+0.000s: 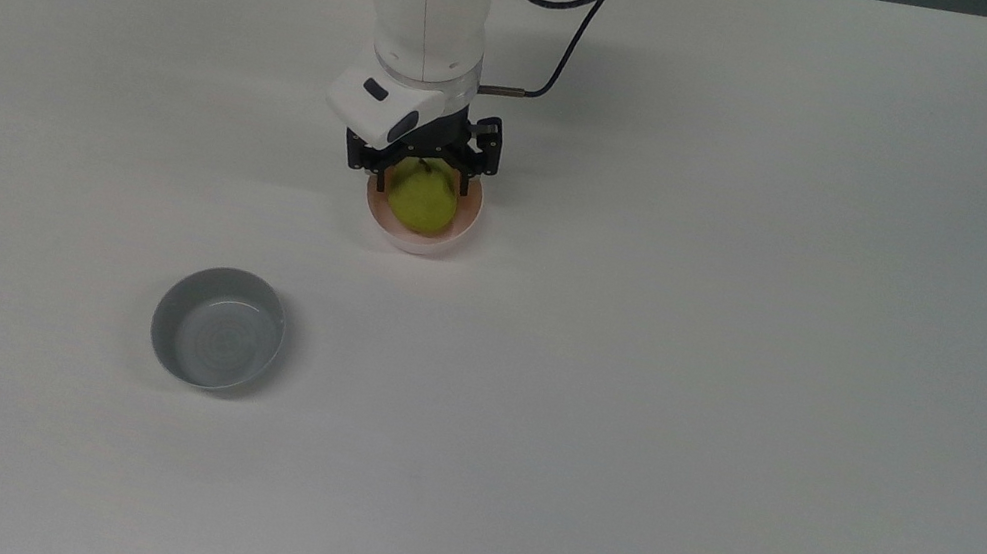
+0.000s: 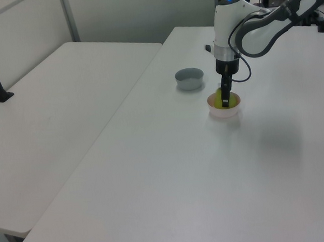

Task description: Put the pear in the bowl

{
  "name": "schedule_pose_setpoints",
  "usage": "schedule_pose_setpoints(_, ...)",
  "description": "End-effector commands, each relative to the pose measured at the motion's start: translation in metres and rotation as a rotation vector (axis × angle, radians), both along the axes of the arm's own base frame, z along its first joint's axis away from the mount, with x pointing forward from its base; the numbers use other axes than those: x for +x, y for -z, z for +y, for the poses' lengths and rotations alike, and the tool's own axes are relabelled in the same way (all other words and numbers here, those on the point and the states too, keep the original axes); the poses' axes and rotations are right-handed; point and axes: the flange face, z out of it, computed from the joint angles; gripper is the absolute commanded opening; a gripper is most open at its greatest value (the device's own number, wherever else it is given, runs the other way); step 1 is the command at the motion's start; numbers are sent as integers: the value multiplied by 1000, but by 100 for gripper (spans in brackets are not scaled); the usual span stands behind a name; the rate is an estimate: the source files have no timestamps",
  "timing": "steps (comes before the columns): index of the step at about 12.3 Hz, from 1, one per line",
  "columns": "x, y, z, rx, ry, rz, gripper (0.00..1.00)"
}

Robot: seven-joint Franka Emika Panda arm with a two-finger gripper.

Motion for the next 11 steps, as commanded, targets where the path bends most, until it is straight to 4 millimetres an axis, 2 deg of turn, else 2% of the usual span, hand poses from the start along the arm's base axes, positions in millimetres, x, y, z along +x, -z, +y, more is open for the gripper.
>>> schedule_pose_setpoints(1,7,-17,0,-13,30,-41,100)
schedule_pose_setpoints(3,8,-31,-1,-14,44,-46,100)
schedule_pose_setpoints(6,14,-83,-8,-24,70,6,100)
schedule_pose_setpoints(7,14,-107,-13,-27,79,23,100)
schedule_pose_setpoints(11,2,-168,-29,-34,114,66,100)
